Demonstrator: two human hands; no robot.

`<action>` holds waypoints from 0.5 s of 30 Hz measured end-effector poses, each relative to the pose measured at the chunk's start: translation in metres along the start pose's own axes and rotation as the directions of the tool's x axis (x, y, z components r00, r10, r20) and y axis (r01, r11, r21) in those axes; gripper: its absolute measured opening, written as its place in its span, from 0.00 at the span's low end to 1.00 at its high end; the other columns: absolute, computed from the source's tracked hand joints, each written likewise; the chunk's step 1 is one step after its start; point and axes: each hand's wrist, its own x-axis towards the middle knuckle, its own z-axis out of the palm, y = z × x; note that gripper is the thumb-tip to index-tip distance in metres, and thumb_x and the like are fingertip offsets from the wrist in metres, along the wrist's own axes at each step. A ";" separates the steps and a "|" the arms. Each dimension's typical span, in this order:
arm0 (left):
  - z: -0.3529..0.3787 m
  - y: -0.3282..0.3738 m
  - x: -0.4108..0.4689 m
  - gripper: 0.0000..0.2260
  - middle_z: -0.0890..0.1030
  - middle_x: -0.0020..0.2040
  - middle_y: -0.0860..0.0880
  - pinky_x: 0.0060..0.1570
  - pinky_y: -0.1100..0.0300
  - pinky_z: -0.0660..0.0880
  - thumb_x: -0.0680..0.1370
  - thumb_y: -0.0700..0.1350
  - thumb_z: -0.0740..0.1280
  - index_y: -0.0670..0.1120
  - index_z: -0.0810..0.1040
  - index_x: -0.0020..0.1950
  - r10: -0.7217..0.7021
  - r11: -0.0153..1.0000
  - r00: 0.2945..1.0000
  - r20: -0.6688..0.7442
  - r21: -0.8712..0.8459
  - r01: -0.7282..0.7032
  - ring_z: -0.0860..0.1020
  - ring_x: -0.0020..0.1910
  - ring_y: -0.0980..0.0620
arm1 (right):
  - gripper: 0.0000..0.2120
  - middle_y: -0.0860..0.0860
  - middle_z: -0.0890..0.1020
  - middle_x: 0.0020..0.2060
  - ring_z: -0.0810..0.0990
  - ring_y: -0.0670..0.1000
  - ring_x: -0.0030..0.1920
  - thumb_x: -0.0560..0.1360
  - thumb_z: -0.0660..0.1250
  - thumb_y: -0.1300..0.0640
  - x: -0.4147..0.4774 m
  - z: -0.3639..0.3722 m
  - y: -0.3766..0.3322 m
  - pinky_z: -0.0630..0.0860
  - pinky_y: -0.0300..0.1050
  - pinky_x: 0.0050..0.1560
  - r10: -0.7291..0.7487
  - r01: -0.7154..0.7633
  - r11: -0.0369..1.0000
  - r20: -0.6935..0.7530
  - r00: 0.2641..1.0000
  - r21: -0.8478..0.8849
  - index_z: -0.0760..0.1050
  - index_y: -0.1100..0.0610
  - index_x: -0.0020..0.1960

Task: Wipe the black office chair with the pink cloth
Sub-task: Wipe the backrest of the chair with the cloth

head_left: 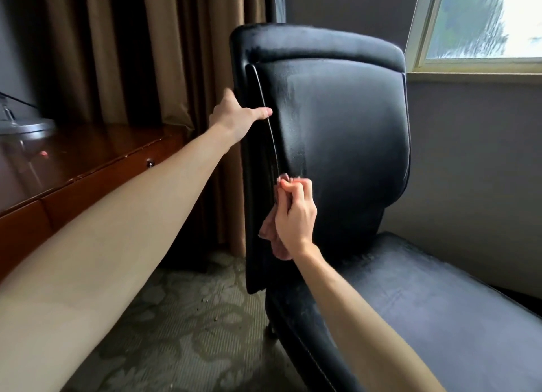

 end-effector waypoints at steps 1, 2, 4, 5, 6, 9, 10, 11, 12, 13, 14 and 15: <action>0.000 0.000 0.000 0.49 0.60 0.79 0.44 0.75 0.52 0.58 0.72 0.61 0.74 0.45 0.49 0.81 -0.001 1.000 1.000 0.004 -0.001 0.001 0.59 0.78 0.43 | 0.05 0.51 0.75 0.50 0.76 0.42 0.43 0.79 0.64 0.65 -0.018 -0.005 0.009 0.72 0.27 0.46 0.013 -0.013 1.000 0.023 1.000 0.000 0.77 0.65 0.51; 0.000 0.000 0.000 0.49 0.60 0.79 0.44 0.75 0.52 0.58 0.72 0.61 0.74 0.45 0.49 0.81 0.000 1.000 1.000 0.007 -0.005 0.000 0.59 0.78 0.43 | 0.05 0.51 0.75 0.50 0.76 0.44 0.44 0.79 0.64 0.65 -0.036 -0.009 0.017 0.73 0.28 0.47 0.030 -0.030 1.000 0.050 0.998 -0.005 0.77 0.65 0.51; 0.001 0.001 0.000 0.49 0.60 0.79 0.44 0.75 0.52 0.58 0.72 0.61 0.74 0.45 0.48 0.81 0.001 1.000 1.000 0.010 -0.006 -0.001 0.59 0.78 0.43 | 0.06 0.53 0.76 0.49 0.78 0.47 0.45 0.78 0.63 0.64 -0.055 -0.015 0.026 0.73 0.27 0.48 0.072 -0.070 0.997 0.095 0.993 -0.026 0.77 0.65 0.51; 0.001 0.001 -0.001 0.48 0.60 0.79 0.44 0.75 0.52 0.58 0.72 0.61 0.73 0.46 0.48 0.81 0.001 1.000 1.000 0.010 -0.003 -0.001 0.59 0.78 0.43 | 0.06 0.53 0.76 0.49 0.78 0.46 0.45 0.78 0.64 0.65 -0.054 -0.016 0.026 0.72 0.26 0.48 0.095 -0.093 0.995 0.094 0.991 -0.023 0.78 0.65 0.51; 0.001 0.002 -0.001 0.48 0.60 0.79 0.44 0.75 0.52 0.58 0.73 0.61 0.73 0.46 0.48 0.81 0.001 1.000 1.000 0.012 -0.001 -0.001 0.59 0.78 0.43 | 0.05 0.52 0.76 0.48 0.78 0.44 0.44 0.78 0.64 0.65 -0.048 -0.014 0.023 0.71 0.25 0.48 0.121 -0.120 0.993 0.074 0.990 -0.006 0.78 0.64 0.51; -0.001 0.001 0.000 0.48 0.60 0.80 0.44 0.75 0.53 0.58 0.72 0.60 0.74 0.46 0.48 0.81 0.003 1.000 1.000 0.016 -0.013 -0.002 0.59 0.78 0.43 | 0.05 0.52 0.77 0.47 0.77 0.42 0.45 0.78 0.65 0.65 -0.008 -0.006 0.000 0.71 0.28 0.48 0.177 -0.174 0.980 -0.026 0.984 0.092 0.79 0.62 0.51; -0.001 0.000 0.000 0.48 0.60 0.80 0.44 0.75 0.53 0.58 0.72 0.60 0.74 0.46 0.48 0.81 0.004 1.000 1.000 0.015 -0.014 -0.004 0.59 0.78 0.44 | 0.05 0.52 0.77 0.47 0.76 0.41 0.44 0.79 0.66 0.64 0.009 -0.002 -0.008 0.71 0.29 0.47 0.173 -0.166 0.980 -0.060 0.983 0.109 0.79 0.62 0.52; -0.002 0.000 0.000 0.48 0.60 0.80 0.44 0.75 0.53 0.58 0.72 0.60 0.74 0.46 0.49 0.81 0.006 1.000 1.000 0.013 -0.014 -0.006 0.59 0.78 0.44 | 0.05 0.53 0.77 0.47 0.75 0.41 0.43 0.79 0.66 0.63 0.028 0.002 -0.015 0.71 0.30 0.46 0.161 -0.150 0.982 -0.082 0.984 0.117 0.80 0.63 0.52; -0.002 0.000 0.001 0.48 0.60 0.80 0.44 0.75 0.53 0.58 0.72 0.60 0.74 0.46 0.49 0.81 0.007 1.000 1.000 0.016 -0.019 -0.007 0.59 0.78 0.44 | 0.06 0.53 0.78 0.47 0.75 0.41 0.42 0.79 0.66 0.63 0.047 0.006 -0.021 0.70 0.31 0.45 0.146 -0.134 0.984 -0.093 0.985 0.116 0.80 0.63 0.53; -0.002 0.000 0.003 0.49 0.60 0.79 0.44 0.75 0.53 0.59 0.72 0.60 0.74 0.46 0.49 0.81 0.007 1.000 1.000 0.024 -0.027 -0.007 0.59 0.78 0.44 | 0.07 0.54 0.78 0.47 0.74 0.41 0.41 0.79 0.65 0.63 0.065 0.010 -0.026 0.69 0.31 0.44 0.133 -0.122 0.986 -0.099 0.986 0.110 0.80 0.63 0.53; -0.003 -0.001 0.004 0.49 0.61 0.79 0.45 0.75 0.53 0.59 0.71 0.61 0.75 0.46 0.50 0.81 0.004 0.999 0.999 0.038 -0.039 -0.002 0.60 0.77 0.44 | 0.07 0.55 0.78 0.48 0.74 0.43 0.41 0.79 0.65 0.62 0.081 0.014 -0.030 0.67 0.30 0.44 0.128 -0.118 0.988 -0.103 0.986 0.102 0.80 0.63 0.54; -0.006 -0.001 0.005 0.50 0.62 0.79 0.45 0.75 0.52 0.60 0.69 0.62 0.75 0.46 0.52 0.81 0.004 0.998 0.998 0.055 -0.059 -0.001 0.61 0.77 0.45 | 0.08 0.55 0.78 0.48 0.74 0.44 0.41 0.79 0.65 0.62 0.095 0.017 -0.033 0.66 0.28 0.44 0.131 -0.121 0.988 -0.108 0.986 0.098 0.80 0.64 0.54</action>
